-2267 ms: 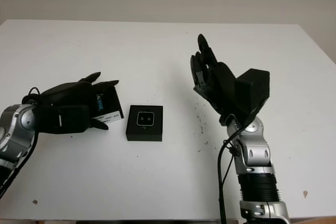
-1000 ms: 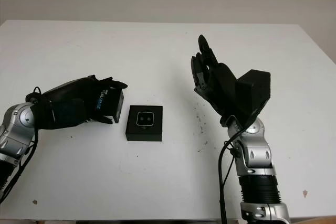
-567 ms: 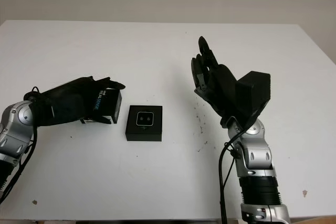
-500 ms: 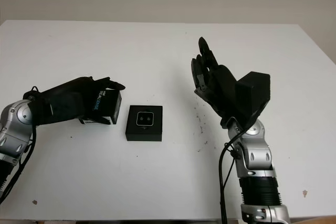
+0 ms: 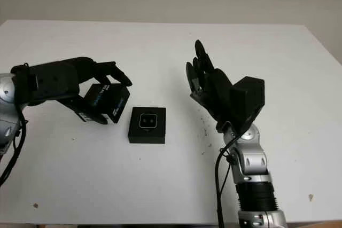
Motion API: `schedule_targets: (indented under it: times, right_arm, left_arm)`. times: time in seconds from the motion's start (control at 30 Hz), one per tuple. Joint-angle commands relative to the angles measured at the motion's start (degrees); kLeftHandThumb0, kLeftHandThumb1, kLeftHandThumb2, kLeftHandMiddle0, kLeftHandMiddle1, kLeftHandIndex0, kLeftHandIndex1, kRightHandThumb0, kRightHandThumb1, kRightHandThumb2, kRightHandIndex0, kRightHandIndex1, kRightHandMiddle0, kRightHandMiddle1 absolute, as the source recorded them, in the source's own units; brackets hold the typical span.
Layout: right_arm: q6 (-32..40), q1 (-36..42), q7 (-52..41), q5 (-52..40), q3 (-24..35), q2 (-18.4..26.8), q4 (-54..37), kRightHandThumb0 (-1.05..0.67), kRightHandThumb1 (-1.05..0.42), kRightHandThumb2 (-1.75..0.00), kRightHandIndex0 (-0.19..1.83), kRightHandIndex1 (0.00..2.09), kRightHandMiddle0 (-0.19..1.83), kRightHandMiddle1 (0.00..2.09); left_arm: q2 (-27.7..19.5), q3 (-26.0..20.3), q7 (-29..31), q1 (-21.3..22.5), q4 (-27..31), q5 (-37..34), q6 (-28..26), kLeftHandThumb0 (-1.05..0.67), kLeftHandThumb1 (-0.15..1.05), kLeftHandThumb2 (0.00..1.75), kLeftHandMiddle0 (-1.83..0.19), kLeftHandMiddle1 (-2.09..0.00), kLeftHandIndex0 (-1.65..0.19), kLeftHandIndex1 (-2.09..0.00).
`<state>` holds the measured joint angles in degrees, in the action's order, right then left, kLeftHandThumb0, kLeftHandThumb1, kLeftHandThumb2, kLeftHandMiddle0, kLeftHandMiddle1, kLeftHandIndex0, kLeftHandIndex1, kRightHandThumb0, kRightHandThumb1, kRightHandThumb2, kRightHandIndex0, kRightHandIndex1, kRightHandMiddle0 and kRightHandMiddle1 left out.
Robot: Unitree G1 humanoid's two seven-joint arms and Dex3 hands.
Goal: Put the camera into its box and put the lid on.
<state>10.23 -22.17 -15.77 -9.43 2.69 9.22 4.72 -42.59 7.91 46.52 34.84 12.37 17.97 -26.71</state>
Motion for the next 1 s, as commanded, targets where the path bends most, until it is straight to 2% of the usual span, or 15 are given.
schedule_targets:
  times: [0.0, 0.3, 0.5, 0.6, 0.73, 0.83, 0.97]
  right_arm:
    - [-0.33, 0.06, 0.00, -0.08, 0.14, -0.05, 0.22, -0.62, -1.05, -0.65, -0.19, 0.00, -0.19, 0.00]
    - [-2.61, -0.22, -0.33, 0.66, -0.92, -0.67, 1.90, -0.65, -1.05, -0.64, -0.19, 0.00, -0.19, 0.00]
    - [-3.09, -0.74, 1.71, 1.09, -1.54, -2.43, 1.56, -0.63, -1.05, -0.62, -0.19, 0.00, -0.19, 0.00]
    - [-6.29, -0.56, 4.32, 2.15, -1.43, -4.05, 1.83, -0.68, -1.05, -0.60, -0.19, 0.00, -0.19, 0.00]
    - [-7.94, -0.36, 8.92, 2.33, -0.85, -7.12, 0.20, -0.67, -1.05, -0.62, -0.19, 0.00, -0.19, 0.00]
    - [-8.28, -0.49, 10.80, 3.25, -1.21, -7.83, -0.98, -0.71, -1.05, -0.66, -0.19, 0.00, -0.19, 0.00]
    - [-8.43, -0.69, 12.28, 3.51, -1.27, -8.61, -1.55, -0.76, -1.05, -0.68, -0.19, 0.00, -0.19, 0.00]
  left_arm:
    - [-0.17, -0.99, 0.16, 1.37, 2.42, -0.76, -1.76, -0.12, 0.97, 0.06, -0.32, -1.44, -0.29, -1.46]
    - [0.94, 2.83, -0.24, 4.61, 7.07, 0.46, -12.00, -0.13, 0.96, 0.05, -0.33, -1.40, -0.29, -1.45]
    - [3.00, 5.09, -0.83, 6.28, 6.56, 0.08, -17.52, -0.14, 0.96, 0.05, -0.30, -1.61, -0.28, -1.55]
    - [4.39, 6.19, -1.50, 7.12, 5.65, -0.02, -20.11, -0.14, 0.96, 0.05, -0.32, -1.59, -0.26, -1.52]
    - [5.74, 7.65, -1.78, 7.91, 4.38, -0.66, -22.02, -0.14, 0.95, 0.05, -0.35, -1.56, -0.28, -1.52]
    - [6.12, 9.35, -1.74, 8.64, 4.46, -0.56, -23.18, -0.15, 0.95, 0.05, -0.36, -1.54, -0.29, -1.52]
    - [6.89, 10.21, -2.15, 8.91, 4.32, -1.08, -23.36, -0.16, 0.95, 0.05, -0.36, -1.62, -0.29, -1.56]
